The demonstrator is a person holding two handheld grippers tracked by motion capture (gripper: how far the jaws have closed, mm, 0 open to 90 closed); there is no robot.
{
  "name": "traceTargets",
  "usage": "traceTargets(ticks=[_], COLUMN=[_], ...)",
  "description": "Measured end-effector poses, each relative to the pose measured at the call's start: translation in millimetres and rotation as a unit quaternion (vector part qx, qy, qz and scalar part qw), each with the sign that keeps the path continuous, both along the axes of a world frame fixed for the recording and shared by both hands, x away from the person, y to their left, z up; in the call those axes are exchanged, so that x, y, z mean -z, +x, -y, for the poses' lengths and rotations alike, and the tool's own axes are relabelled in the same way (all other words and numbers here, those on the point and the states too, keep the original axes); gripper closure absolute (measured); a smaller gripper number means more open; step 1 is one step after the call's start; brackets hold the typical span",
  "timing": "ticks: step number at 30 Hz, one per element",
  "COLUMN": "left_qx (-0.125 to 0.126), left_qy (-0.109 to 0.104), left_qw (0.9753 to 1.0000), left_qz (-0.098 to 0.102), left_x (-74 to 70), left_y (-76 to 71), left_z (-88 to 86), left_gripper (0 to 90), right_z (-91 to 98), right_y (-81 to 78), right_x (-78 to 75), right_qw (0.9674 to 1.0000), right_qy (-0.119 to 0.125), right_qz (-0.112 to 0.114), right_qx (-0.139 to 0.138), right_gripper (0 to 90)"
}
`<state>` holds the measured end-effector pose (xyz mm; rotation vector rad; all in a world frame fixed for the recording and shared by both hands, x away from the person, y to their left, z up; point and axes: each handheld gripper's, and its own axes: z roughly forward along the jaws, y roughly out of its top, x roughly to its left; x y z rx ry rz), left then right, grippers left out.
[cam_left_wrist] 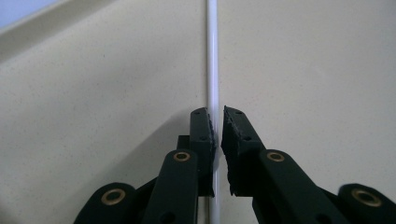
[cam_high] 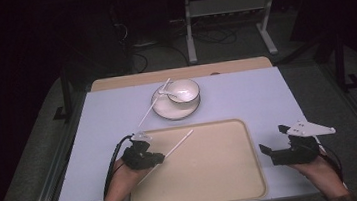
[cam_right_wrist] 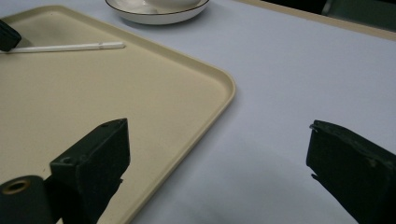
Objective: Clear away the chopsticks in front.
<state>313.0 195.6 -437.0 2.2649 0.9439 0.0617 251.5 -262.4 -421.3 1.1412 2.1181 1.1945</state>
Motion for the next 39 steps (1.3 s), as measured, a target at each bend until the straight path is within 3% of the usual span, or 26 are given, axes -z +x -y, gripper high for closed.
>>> traceTargets(ticks=[3, 6, 10, 12, 20, 32, 39], left_qx=[0.007, 0.02, 0.027, 0.031, 0.049, 0.056, 0.067], left_qy=[-0.003, -0.006, -0.027, -0.023, -0.026, -0.037, -0.03], left_qw=[0.9999, 0.9992, 0.9986, 0.9984, 0.9975, 0.9964, 0.9962], left_qz=[0.01, 0.033, 0.037, 0.041, 0.043, 0.052, 0.047], left_x=[-4.6, -10.4, -13.8, -15.6, -18.7, -20.6, -14.5], left_y=[-0.3, 1.2, 5.5, 9.1, 23.4, 46.7, 59.2], left_z=[0.0, 2.6, 7.3, 11.8, 30.3, 61.4, 81.9], left_gripper=[80.7, 75.4, 76.2, 77.4, 89.5, 89.6, 89.6], right_z=[0.0, -0.2, -0.7, -0.9, -0.1, -0.3, 0.5], right_y=[0.0, 0.2, 0.3, 0.3, 0.6, 0.8, 0.9], right_x=[0.1, 0.2, 0.0, 0.1, 0.0, -0.1, -0.1], right_qw=[1.0, 1.0, 1.0, 1.0, 1.0, 1.0, 1.0], right_qy=[0.0, -0.001, 0.0, -0.001, 0.0, 0.001, 0.003], right_qz=[-0.001, 0.0, 0.0, -0.001, -0.001, -0.001, -0.001], right_qx=[0.001, 0.0, 0.0, 0.0, 0.001, 0.0, 0.001], right_gripper=[5.8, 5.8, 5.8, 5.8, 5.8, 5.8, 5.8])
